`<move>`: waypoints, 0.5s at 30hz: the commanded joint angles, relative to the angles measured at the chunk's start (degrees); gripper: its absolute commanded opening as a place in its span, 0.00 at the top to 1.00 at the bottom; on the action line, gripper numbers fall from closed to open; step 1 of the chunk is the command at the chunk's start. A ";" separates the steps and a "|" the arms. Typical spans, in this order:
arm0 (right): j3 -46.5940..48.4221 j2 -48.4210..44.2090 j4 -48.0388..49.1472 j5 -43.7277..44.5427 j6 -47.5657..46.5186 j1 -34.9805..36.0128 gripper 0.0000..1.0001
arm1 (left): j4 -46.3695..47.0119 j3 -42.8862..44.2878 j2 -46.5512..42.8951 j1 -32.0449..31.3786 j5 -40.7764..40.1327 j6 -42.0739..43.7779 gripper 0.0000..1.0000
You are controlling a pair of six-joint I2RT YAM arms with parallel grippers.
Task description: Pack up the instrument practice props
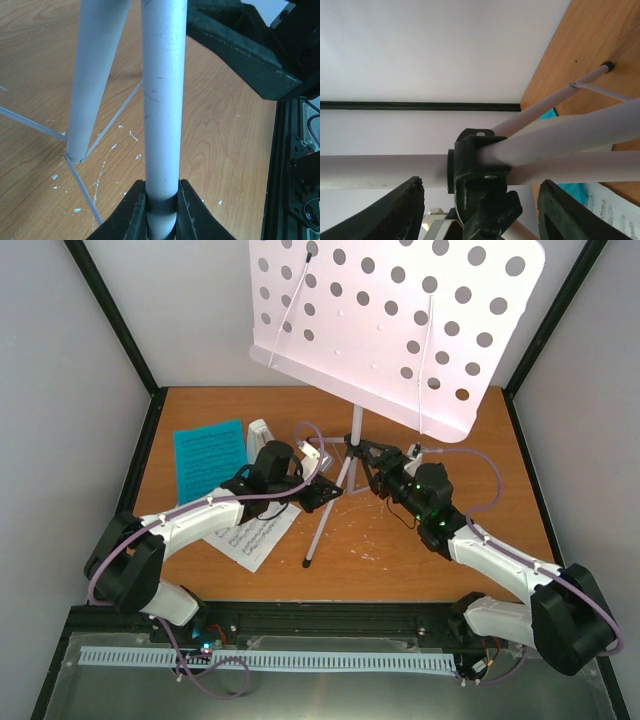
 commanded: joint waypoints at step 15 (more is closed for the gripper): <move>0.20 0.90 1.86 -2.62 0.38 -0.37 0.83 | -1.10 2.22 -3.13 0.15 0.24 1.59 1.00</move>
